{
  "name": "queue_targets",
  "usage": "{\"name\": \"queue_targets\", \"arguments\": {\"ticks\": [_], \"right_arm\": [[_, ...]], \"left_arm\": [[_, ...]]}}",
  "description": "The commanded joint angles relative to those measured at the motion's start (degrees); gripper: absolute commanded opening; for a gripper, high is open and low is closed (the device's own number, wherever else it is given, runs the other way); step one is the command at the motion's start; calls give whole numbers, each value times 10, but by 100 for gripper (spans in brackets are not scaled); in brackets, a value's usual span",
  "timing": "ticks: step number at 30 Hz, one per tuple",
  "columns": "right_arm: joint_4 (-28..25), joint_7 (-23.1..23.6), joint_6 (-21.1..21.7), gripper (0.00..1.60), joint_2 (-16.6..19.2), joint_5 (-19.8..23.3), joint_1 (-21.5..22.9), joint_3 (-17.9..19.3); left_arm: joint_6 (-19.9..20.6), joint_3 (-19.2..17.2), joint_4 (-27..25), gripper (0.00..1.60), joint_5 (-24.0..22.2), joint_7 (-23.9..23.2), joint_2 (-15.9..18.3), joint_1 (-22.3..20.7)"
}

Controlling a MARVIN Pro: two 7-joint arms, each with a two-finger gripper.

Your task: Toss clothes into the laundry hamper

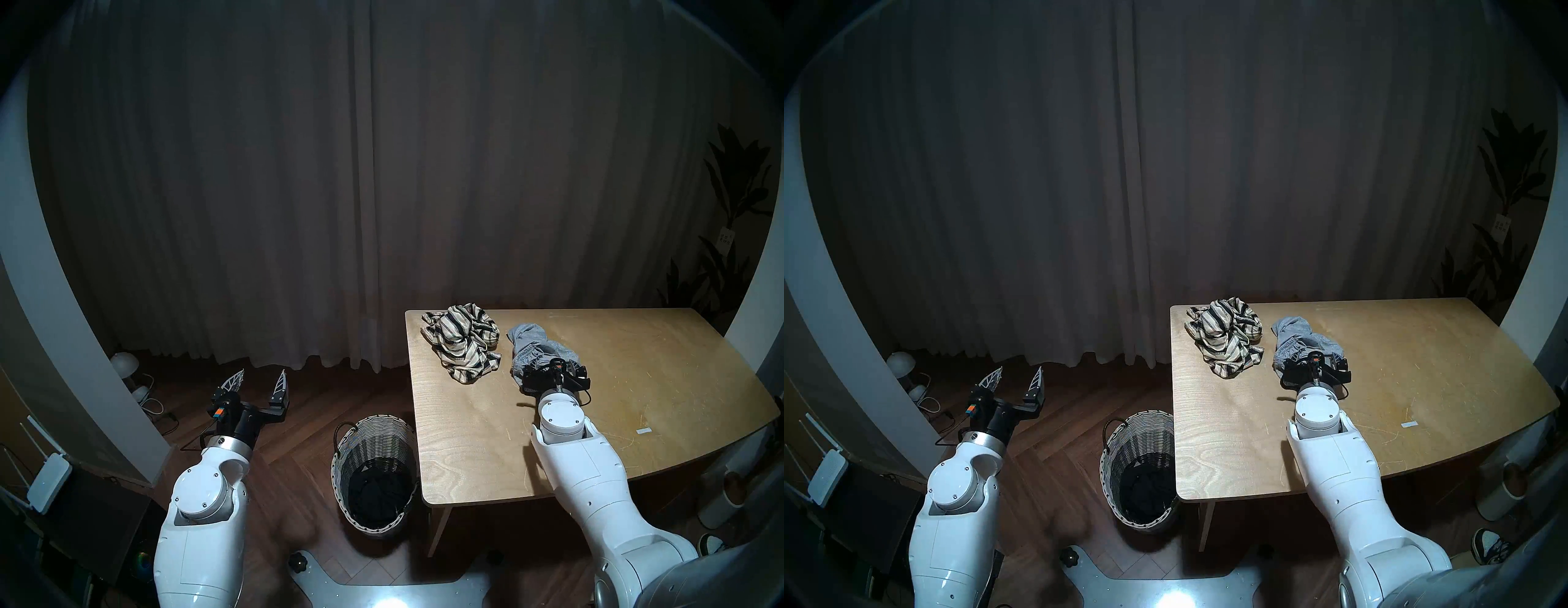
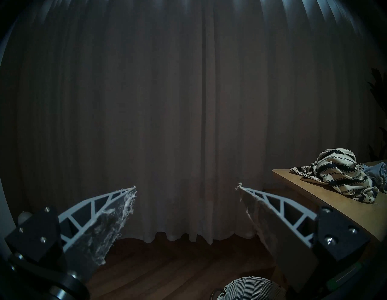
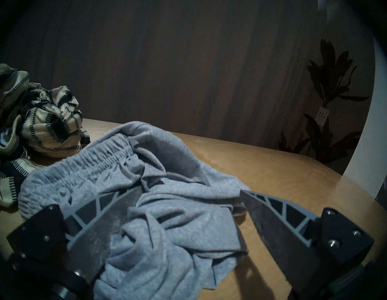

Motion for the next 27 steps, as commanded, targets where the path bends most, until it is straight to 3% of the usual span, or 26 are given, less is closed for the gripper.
{"name": "queue_targets", "arguments": {"ticks": [1, 4, 8, 10, 14, 15, 17, 27], "right_arm": [[68, 27, -22, 0, -13, 20, 16, 0], [52, 41, -39, 0, -12, 33, 10, 5], [-18, 52, -36, 0, -10, 48, -18, 14], [-28, 58, -81, 0, -12, 54, -5, 17], [-57, 62, -105, 0, -15, 61, 11, 21], [-86, 64, -111, 0, -15, 63, 10, 24], [-74, 67, -129, 0, -13, 64, 36, 25], [-142, 81, -191, 0, -7, 81, 52, 44]], "left_arm": [[27, 7, -58, 160, 14, 15, -8, 12], [41, 7, -75, 160, 20, 25, -11, 17], [48, 6, -85, 160, 22, 30, -12, 20], [47, 9, -83, 160, 22, 29, -12, 17], [47, 15, -80, 160, 23, 28, -13, 13], [49, 17, -81, 160, 24, 28, -14, 11], [50, 20, -80, 160, 25, 29, -14, 9], [50, 31, -83, 160, 30, 31, -15, 4]]}}
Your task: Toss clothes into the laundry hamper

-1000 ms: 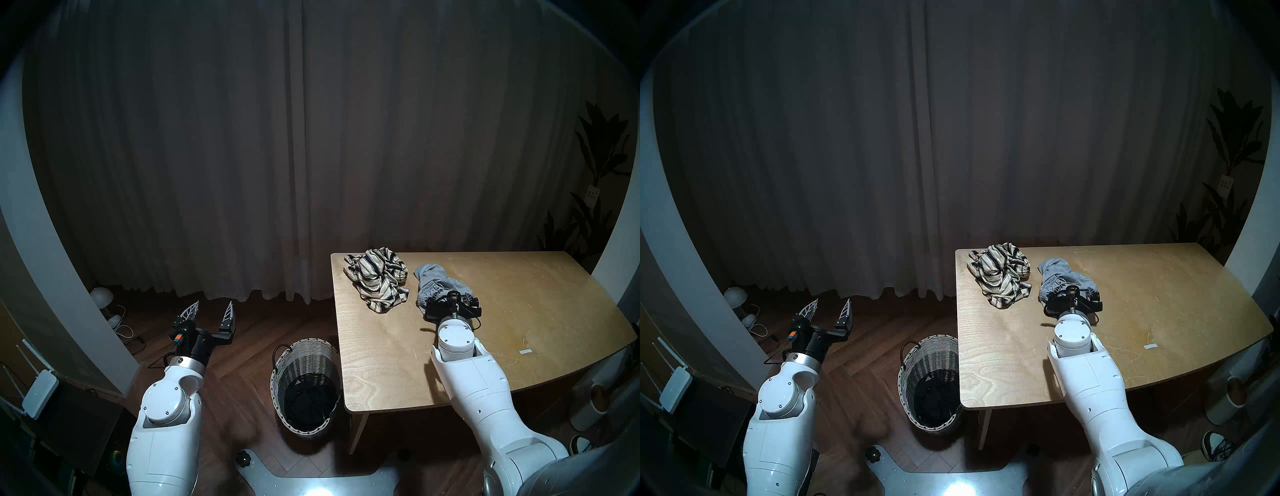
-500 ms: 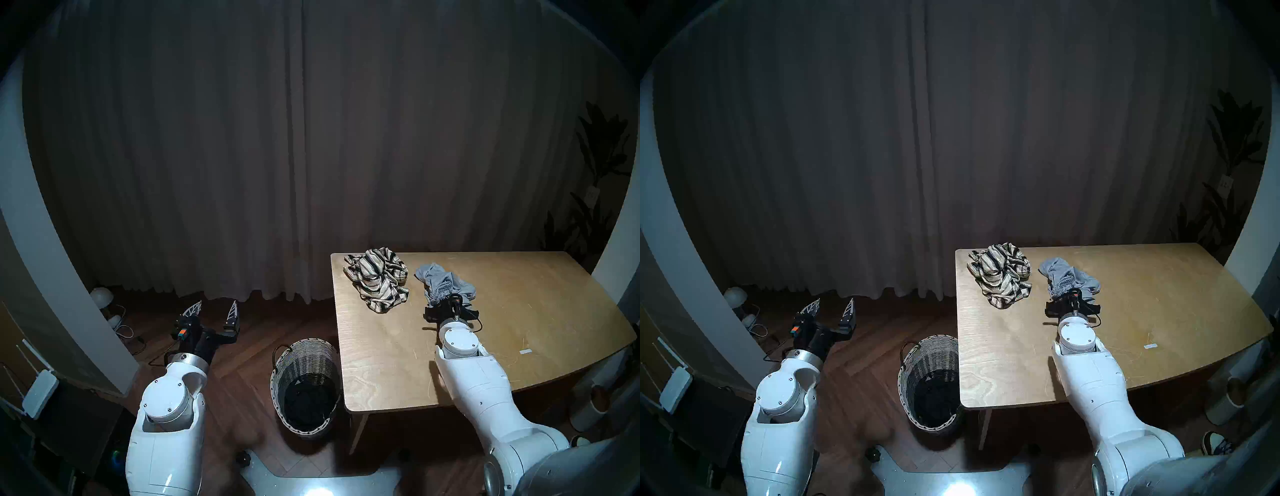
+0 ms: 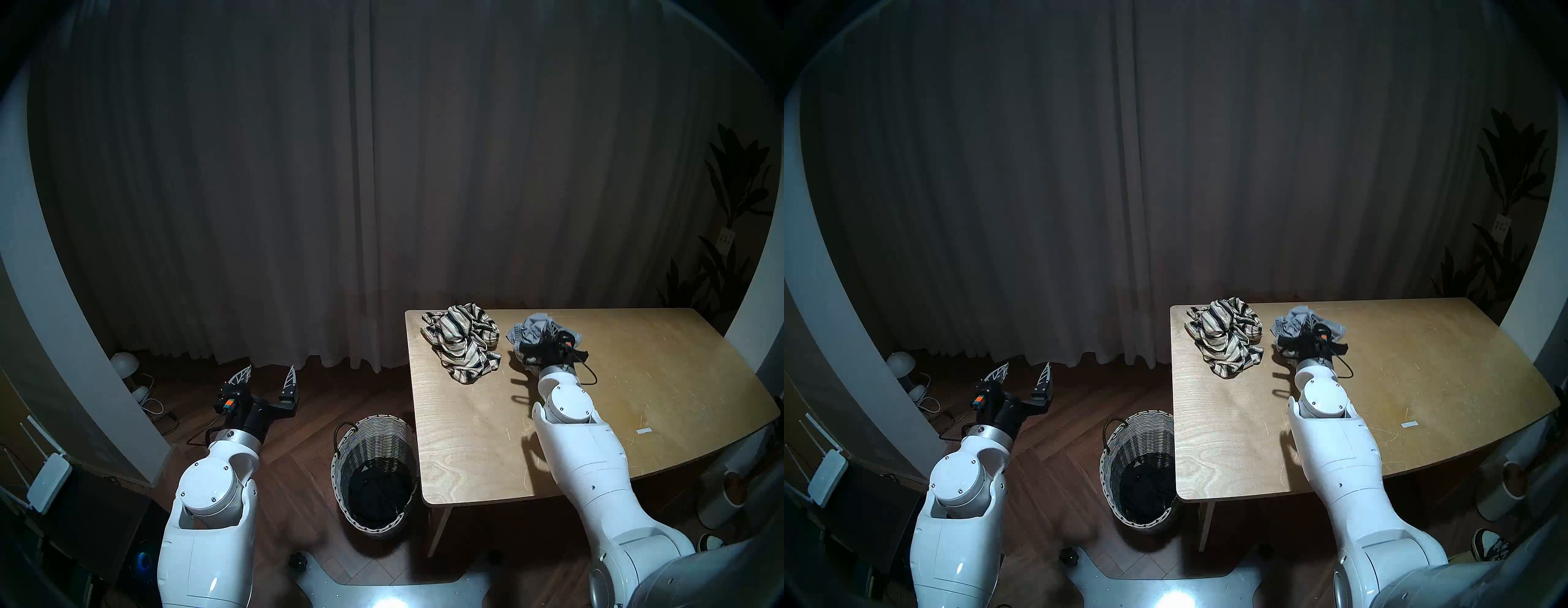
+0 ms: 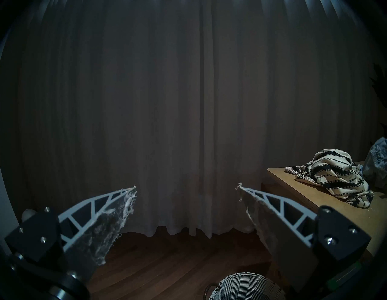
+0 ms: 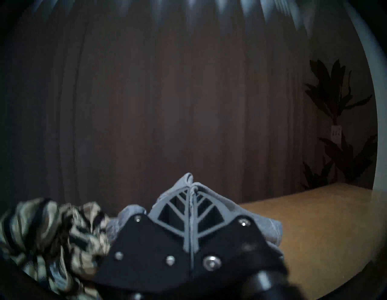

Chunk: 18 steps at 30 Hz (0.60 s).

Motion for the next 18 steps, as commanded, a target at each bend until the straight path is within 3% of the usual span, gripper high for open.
{"name": "queue_targets", "arguments": {"ticks": [1, 9, 18], "right_arm": [[-65, 9, -51, 0, 6, 11, 30, 12], [-120, 36, -93, 0, -19, 26, 58, -11], [-180, 70, -103, 0, -80, 39, 88, -101]], "left_arm": [[-5, 4, -18, 160, 1, -3, 2, -13], [-6, 7, -17, 160, 3, -4, 2, -17], [-7, -3, -17, 160, 4, 1, 1, -6]]}}
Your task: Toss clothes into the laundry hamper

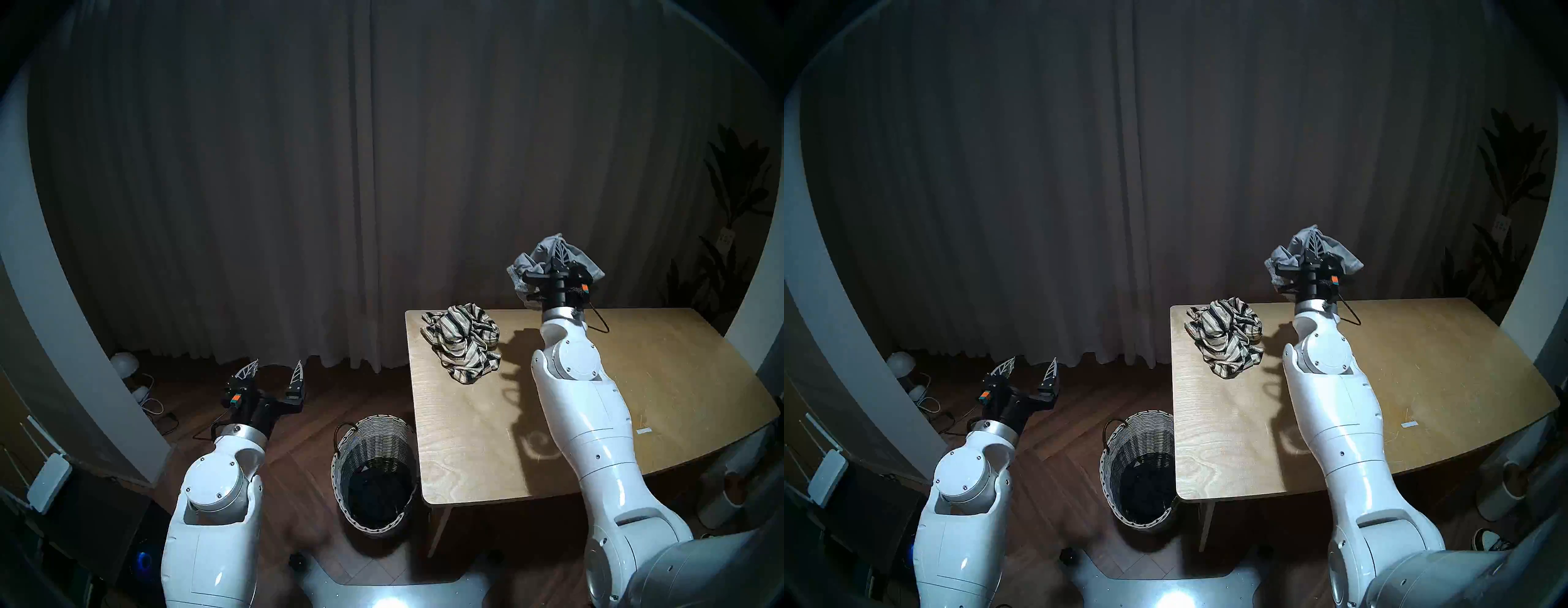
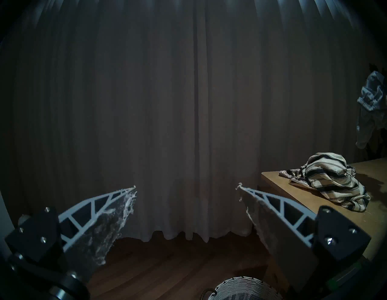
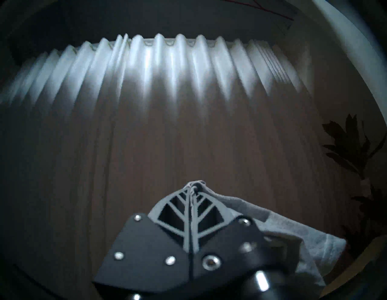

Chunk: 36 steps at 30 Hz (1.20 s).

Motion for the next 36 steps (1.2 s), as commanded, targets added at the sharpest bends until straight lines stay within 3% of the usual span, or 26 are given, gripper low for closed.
{"name": "queue_targets", "arguments": {"ticks": [1, 6, 7, 9, 10, 13, 14, 19, 24, 28, 30, 36], "right_arm": [[-59, 25, -17, 0, -54, 6, 39, -59], [-95, 39, -6, 0, -88, 10, 26, -116], [-106, 44, 4, 0, -97, 11, 10, -139], [-115, 44, 9, 0, -104, 11, 0, -151], [-132, 46, 24, 0, -108, 8, -27, -174], [-135, 50, 39, 0, -109, 2, -48, -190], [-131, 48, 61, 0, -102, -1, -59, -213], [-131, 41, 109, 0, -85, -15, -100, -250], [-126, 20, 155, 0, -73, -33, -122, -274], [-125, -10, 200, 0, -72, -70, -146, -289], [-110, -46, 242, 0, -72, -105, -149, -300], [-51, -78, 261, 0, -76, -136, -140, -310]], "left_arm": [[-6, -10, -15, 160, -3, 4, 1, 0], [-8, -24, -17, 160, -4, 10, -2, 14], [-10, -31, -19, 160, -6, 14, -4, 21], [-10, -34, -20, 160, -6, 16, -5, 25], [-13, -41, -25, 160, -9, 21, -8, 34], [-14, -48, -28, 160, -11, 25, -9, 41], [-16, -56, -32, 160, -14, 30, -13, 51], [-18, -70, -34, 160, -21, 39, -19, 66], [-21, -81, -35, 160, -28, 45, -23, 74], [-23, -86, -35, 160, -34, 48, -25, 78], [-24, -89, -36, 160, -37, 50, -26, 77], [-20, -94, -32, 160, -42, 53, -24, 77]]}}
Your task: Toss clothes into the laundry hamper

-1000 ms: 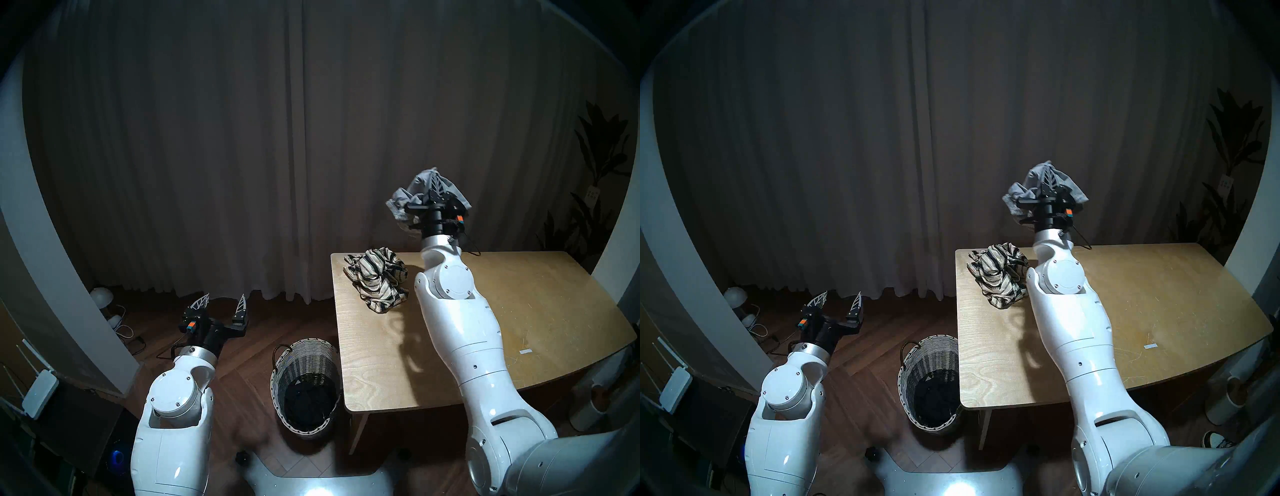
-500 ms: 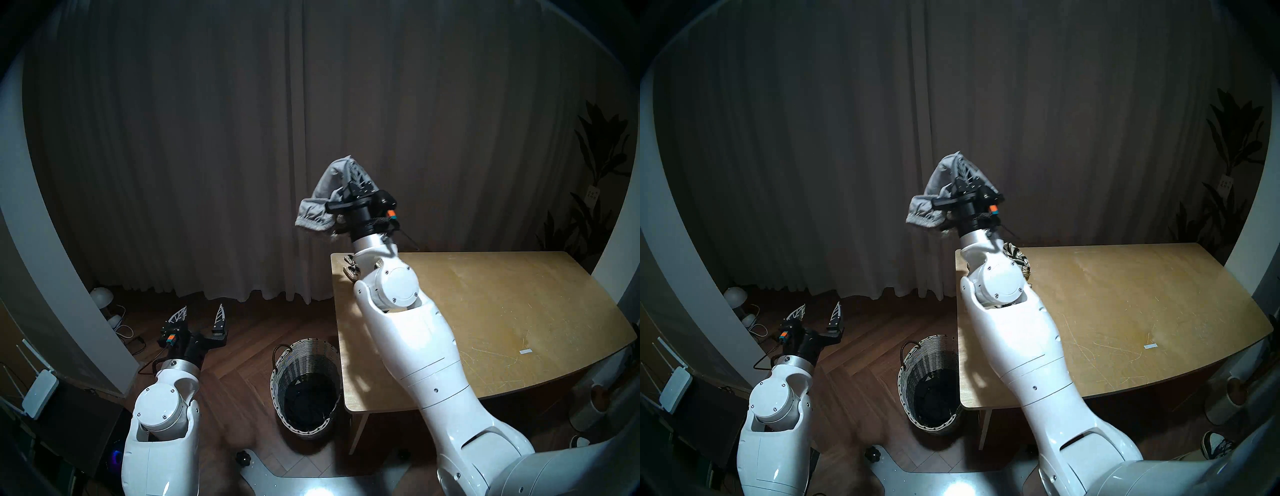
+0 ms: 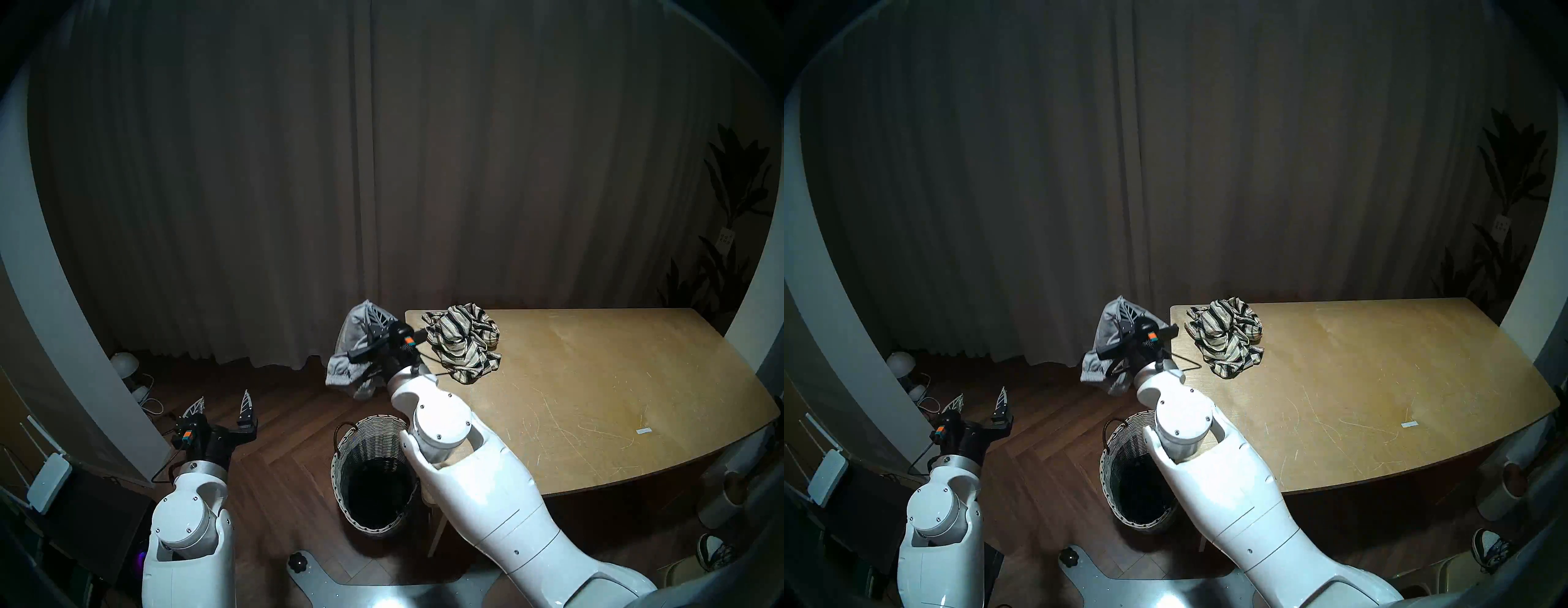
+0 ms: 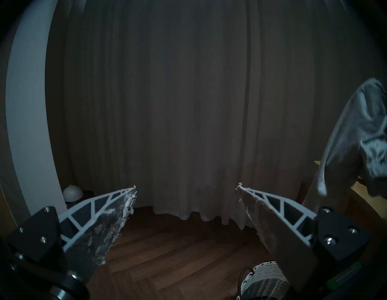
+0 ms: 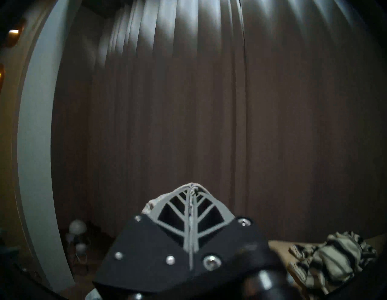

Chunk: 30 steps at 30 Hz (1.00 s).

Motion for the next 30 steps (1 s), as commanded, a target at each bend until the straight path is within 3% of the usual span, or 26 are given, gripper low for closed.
{"name": "queue_targets", "arguments": {"ticks": [1, 6, 12, 21, 30], "right_arm": [[57, -48, 25, 0, -11, -48, 3, -15], [131, -68, 9, 0, -25, -63, 32, -18], [151, -67, 5, 0, -27, -58, 49, -13], [246, -78, -6, 0, -52, -67, 91, -12], [273, -75, -28, 0, -62, -74, 104, -25]], "left_arm": [[-3, -6, -10, 160, -4, -1, 4, -5], [2, -8, 0, 160, -8, -4, 13, -14], [7, -8, 11, 160, -10, -5, 19, -27], [17, -4, 30, 160, -12, -11, 31, -51], [21, -7, 44, 160, -15, -8, 35, -65]]}}
